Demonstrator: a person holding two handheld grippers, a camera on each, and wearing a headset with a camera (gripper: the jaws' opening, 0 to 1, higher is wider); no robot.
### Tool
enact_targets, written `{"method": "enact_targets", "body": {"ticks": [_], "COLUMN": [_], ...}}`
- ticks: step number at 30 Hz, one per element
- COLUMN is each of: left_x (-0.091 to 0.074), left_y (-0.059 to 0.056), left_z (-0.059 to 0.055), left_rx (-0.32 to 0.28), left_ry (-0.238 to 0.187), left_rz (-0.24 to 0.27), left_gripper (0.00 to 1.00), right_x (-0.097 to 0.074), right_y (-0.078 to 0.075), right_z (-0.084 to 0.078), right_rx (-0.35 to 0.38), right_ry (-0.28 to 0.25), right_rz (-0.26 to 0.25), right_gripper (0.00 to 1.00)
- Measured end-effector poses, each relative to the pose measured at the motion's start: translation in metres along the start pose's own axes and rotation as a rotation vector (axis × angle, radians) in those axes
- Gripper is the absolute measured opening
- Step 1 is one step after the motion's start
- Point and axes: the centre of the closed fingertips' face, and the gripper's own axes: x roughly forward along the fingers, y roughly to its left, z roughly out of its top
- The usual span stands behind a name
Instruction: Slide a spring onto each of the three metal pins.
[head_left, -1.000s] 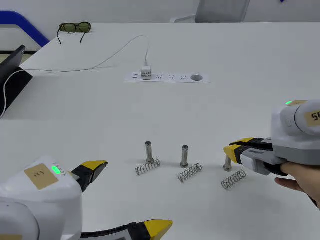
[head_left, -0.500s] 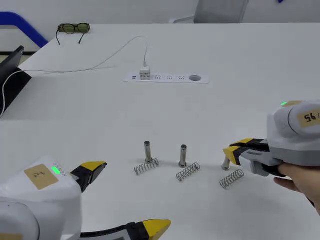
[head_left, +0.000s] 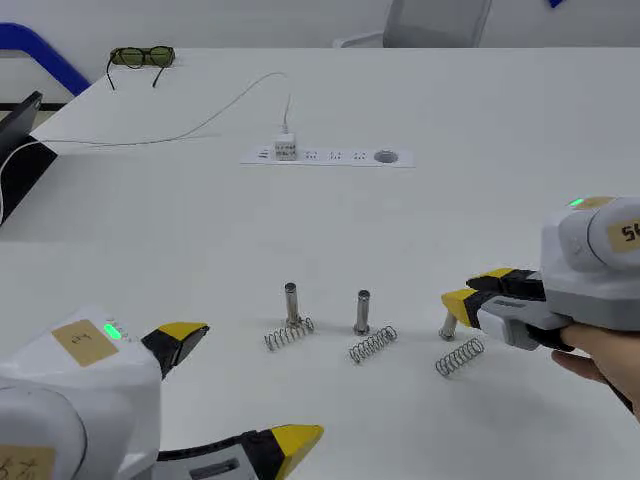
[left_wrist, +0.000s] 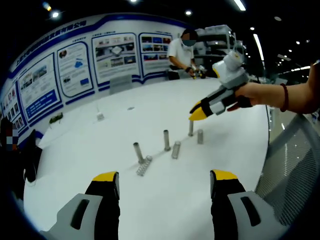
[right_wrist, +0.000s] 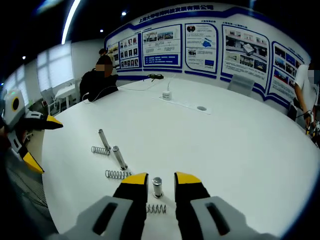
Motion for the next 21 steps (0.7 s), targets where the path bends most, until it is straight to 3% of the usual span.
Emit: {"method": "enact_targets", "body": {"ticks": [6,10,21], "left_x": [0.011,0.021,0.046], "left_y": [0.011,0.017,0.034], "left_z": [-0.001,-0.006,-0.016], "left_rx": [0.023,0.037,0.050], "left_ry": [0.001,0.024,0.056], "left_rz": [0.000,-0.019,-0.084], "left_gripper": [0.70,0.66,0.49], "right_x": [-0.012,-0.022,-0.048], "right_y": [0.006,0.013,0.030], "right_z": [0.010,0.017,0.020], "right_rx": [0.037,0.059,0.036], "right_ry": [-0.055,-0.097,-0.162], "right_rz": [0.030,0.060,0.125], "right_gripper": [0.29,0.35,0.48]}}
